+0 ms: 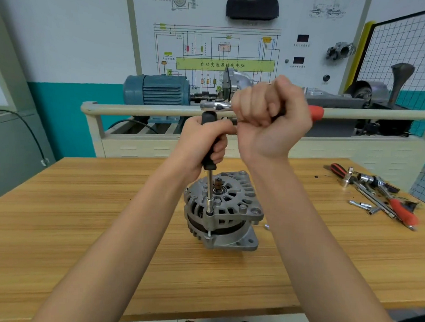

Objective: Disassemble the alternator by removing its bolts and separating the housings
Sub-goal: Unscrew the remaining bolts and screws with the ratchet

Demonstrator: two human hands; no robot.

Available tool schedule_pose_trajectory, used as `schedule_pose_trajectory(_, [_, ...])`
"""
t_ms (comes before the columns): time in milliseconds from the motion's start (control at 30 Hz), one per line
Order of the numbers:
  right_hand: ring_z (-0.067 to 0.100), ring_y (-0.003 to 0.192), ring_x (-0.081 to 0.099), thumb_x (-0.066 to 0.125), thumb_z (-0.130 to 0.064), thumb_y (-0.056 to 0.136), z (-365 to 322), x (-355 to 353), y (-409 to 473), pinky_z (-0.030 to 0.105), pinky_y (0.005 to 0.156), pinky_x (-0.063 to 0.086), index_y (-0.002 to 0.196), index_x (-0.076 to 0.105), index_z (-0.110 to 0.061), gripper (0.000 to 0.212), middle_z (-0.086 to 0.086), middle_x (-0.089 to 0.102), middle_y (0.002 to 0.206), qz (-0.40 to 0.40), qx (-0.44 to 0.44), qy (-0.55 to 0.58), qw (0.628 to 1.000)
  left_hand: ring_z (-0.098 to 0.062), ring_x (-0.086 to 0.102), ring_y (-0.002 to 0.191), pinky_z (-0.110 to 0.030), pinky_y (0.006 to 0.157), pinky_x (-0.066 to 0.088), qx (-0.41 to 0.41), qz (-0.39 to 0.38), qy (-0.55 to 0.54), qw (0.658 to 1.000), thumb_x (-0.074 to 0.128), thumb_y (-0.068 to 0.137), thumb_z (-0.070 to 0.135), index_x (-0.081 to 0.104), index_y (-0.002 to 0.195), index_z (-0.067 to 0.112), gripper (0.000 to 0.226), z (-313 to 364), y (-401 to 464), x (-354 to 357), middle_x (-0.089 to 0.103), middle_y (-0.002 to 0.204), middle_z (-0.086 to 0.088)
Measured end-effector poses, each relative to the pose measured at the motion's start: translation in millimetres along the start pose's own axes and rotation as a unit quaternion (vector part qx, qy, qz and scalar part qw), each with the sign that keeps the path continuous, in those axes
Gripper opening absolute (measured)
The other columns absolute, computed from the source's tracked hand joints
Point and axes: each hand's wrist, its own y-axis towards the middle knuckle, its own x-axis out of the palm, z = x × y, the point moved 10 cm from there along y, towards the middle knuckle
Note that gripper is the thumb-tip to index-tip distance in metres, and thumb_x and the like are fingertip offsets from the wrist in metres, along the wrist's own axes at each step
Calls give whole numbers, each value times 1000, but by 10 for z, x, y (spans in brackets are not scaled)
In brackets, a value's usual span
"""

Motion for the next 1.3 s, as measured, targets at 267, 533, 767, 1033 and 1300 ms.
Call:
schedule_pose_trajectory(267, [13,40,7,38,-15,78,261,-440,64,21,42,18,38,35,-15,40,-2,23,31,152,113,221,957,-4,16,27,-13,33,16,-53,-157,-72,983,54,83,7,32,44,20,46,-60,6,285,23,34,8])
schedule_pose_trajectory(533, [8,44,29,46,-10,82,-113,318,-250,31,50,21,58,42,-26,28,-11,36,49,-62,-148,-194,968,-14,21,51,-24,47,18,65,203,28,977,56,77,7,32,56,18,34,98,-71,-178,28,51,0])
schedule_pose_trajectory(767, [8,37,19,42,-7,80,-1,73,-51,26,45,22,42,38,-19,40,-9,29,36,-9,-24,-12,1000,-8,20,33,-15,36,19,22,65,-38,997,56,82,-2,32,54,18,41,-11,10,-51,26,38,7])
schedule_pose_trajectory(1033, [13,41,6,39,-15,77,304,-387,57,20,42,19,39,35,-14,39,-2,23,31,151,130,239,951,-4,19,26,-17,35,13,-55,-194,-55,978,55,78,7,36,42,20,42,-52,-37,292,26,33,8])
schedule_pose_trajectory(1300, [11,39,22,38,-5,83,-18,24,-110,32,49,20,50,36,-21,37,-6,27,38,23,-29,-22,999,-13,20,41,-19,41,18,12,173,4,985,55,81,-1,30,52,20,44,19,-29,-117,26,42,6])
